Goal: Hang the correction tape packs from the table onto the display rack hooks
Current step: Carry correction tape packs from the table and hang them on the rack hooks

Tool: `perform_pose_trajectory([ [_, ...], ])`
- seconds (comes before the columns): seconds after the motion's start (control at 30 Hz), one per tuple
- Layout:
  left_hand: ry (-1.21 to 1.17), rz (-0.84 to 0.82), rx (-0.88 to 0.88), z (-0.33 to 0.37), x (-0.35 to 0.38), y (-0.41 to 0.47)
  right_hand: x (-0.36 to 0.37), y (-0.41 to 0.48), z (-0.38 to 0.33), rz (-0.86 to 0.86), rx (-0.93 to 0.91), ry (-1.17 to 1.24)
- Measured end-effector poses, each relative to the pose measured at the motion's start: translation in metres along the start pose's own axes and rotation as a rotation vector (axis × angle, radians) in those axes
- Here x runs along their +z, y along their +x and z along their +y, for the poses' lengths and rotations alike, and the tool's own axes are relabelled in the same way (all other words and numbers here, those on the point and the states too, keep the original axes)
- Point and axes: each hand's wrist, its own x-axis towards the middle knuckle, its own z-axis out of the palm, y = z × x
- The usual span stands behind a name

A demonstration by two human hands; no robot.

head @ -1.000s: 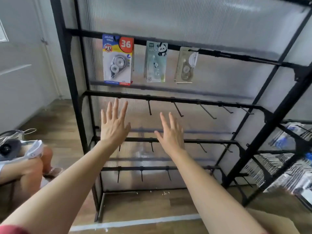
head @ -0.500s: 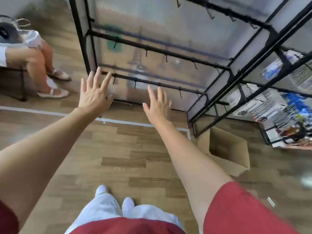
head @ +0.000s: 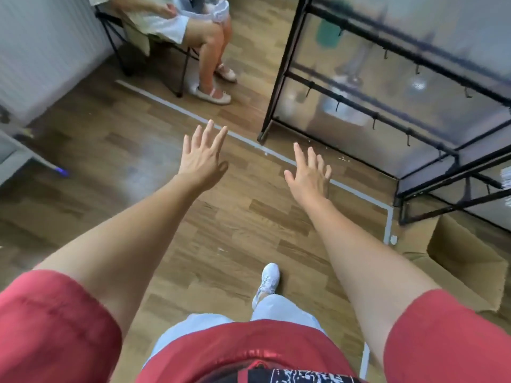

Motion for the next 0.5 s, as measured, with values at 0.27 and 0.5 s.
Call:
perform_pose_trajectory([
  [0.27,0.031,0.013,-0.367,-0.184,-0.021,-0.138,0.047,-0.058,-0.182,-0.068,-0.339,-0.019],
  [0.5,-0.024,0.106,-0.706,-0.275,-0.024,-0.228,0.078,-0.092,-0.316,-0.125,-0.686,-0.081],
])
